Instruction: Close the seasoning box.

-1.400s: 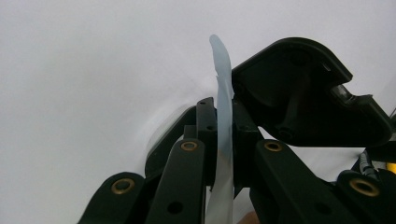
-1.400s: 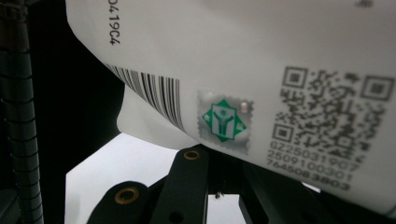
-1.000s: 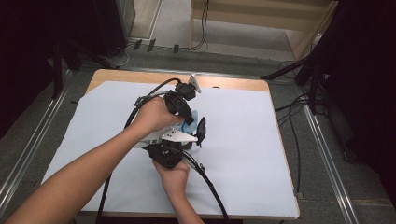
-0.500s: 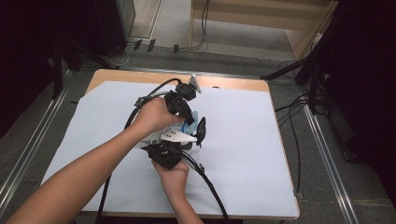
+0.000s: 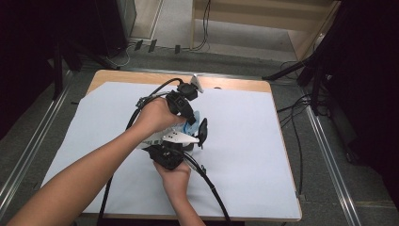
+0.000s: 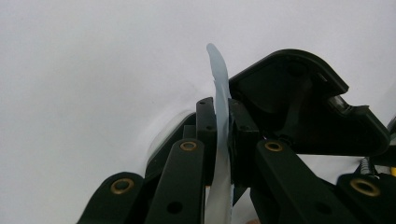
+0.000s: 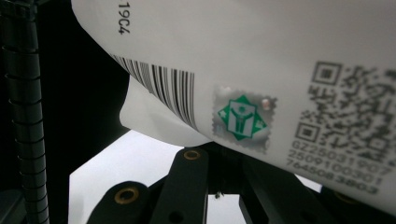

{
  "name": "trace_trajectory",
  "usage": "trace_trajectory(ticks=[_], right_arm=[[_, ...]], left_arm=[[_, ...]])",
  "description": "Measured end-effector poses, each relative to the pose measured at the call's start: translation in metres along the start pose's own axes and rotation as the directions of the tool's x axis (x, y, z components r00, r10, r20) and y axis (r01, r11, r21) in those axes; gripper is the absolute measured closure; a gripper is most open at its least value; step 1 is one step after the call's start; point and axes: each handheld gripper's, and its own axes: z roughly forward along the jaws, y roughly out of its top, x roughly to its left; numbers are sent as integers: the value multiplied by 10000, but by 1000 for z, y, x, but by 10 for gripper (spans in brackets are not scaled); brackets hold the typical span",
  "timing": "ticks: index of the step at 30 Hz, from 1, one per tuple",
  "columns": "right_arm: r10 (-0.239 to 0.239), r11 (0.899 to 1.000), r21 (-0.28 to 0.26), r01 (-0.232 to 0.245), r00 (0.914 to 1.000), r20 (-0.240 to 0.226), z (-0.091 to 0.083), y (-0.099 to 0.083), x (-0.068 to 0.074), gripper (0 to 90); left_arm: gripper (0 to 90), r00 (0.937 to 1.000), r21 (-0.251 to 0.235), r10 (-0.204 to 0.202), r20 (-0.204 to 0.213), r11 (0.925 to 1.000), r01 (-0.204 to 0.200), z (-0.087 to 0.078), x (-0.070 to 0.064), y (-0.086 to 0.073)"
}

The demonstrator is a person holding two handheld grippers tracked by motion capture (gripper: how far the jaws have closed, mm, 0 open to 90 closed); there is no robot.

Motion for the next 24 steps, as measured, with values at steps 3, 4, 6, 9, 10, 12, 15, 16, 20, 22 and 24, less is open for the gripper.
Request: trace_trajectory(ticks=[3, 4, 6, 9, 10, 12, 15, 16, 20, 22, 24], right_arm=[[5, 10000, 4, -5, 10000, -2, 0, 0, 0, 900], [-22, 10000, 8, 22, 10000, 9, 0, 0, 0, 900], [-27, 10000, 18, 27, 10000, 10, 0, 0, 0, 900], [52, 10000, 46, -53, 10000, 11, 0, 0, 0, 900], [34, 10000, 42, -34, 10000, 12, 0, 1, 0, 900], [-45, 10000, 23, 45, 10000, 28, 0, 1, 0, 900], [-49, 10000, 40, 49, 10000, 35, 0, 1, 0, 900], [37, 10000, 85, -37, 10000, 44, 0, 0, 0, 900], [41, 10000, 79, -41, 10000, 42, 0, 1, -1, 900], [51, 9999, 87, -51, 10000, 40, 0, 1, -1, 900], [68, 9999, 101, -68, 10000, 32, 0, 1, -1, 900]], left_arm=[[864, 10000, -12, 11, 13, 10000, -11, 0, 0, 0], [864, 10000, -7, -7, 9, 10000, 7, 0, 0, 0], [864, 10000, 24, 6, 55, 10000, -6, 0, 0, 0], [864, 10000, 21, 15, 32, 10000, -15, -1, 0, 0], [864, 10000, 41, 18, 61, 10000, -19, -1, 0, 0], [864, 10000, 35, -9, 43, 10000, 9, 0, 0, 0], [863, 10000, 41, 8, 57, 10000, -9, 0, 0, 0], [864, 10000, 12, -24, 59, 10000, 24, 0, 0, 0], [864, 10000, 57, 28, 39, 10000, -28, 0, -1, 1], [864, 10000, 30, -2, 38, 10000, 2, 0, -1, 1], [864, 10000, 9, -27, 15, 10000, 27, 0, -1, 0]])
